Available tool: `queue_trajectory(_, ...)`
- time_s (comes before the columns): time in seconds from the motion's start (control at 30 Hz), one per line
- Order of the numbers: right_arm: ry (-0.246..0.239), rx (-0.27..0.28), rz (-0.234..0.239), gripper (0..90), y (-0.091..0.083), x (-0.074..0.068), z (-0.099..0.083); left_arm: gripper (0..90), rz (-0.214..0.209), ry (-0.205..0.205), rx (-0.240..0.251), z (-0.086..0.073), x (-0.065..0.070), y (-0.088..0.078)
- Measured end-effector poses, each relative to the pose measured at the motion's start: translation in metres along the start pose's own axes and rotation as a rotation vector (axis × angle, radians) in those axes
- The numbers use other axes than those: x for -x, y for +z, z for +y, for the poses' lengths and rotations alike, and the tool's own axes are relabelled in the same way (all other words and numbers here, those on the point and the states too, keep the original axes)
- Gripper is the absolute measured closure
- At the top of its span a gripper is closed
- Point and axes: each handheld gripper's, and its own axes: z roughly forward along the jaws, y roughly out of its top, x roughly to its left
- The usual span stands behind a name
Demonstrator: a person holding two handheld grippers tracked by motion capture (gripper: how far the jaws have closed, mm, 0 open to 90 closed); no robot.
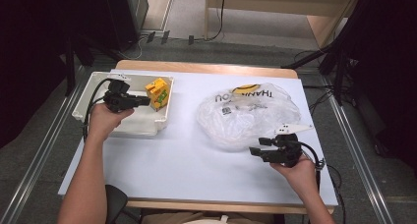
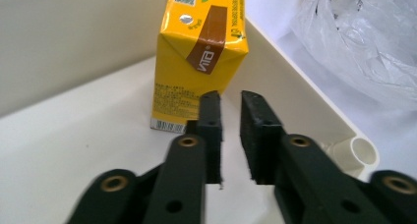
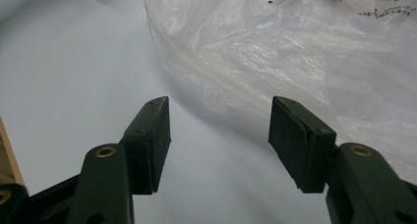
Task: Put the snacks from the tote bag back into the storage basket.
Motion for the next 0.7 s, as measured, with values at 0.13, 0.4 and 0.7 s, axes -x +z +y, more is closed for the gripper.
queue_trajectory(0.13,-0.002,0.001,0.000,42.2,0.000,0.000,0.000,84.0,-0.009,0.020,-0.022,-0.001,0.002,0.003)
queue_trajectory(0.4,-0.003,-0.002,0.002,42.4,0.001,0.000,0.001,90.0,-0.048,0.024,-0.009,-0.002,0.005,0.011)
queue_trajectory(0.7,-0.008,-0.003,0.005,42.5,0.001,0.000,0.001,90.0,-0.017,0.045,-0.040,-0.002,0.009,0.029)
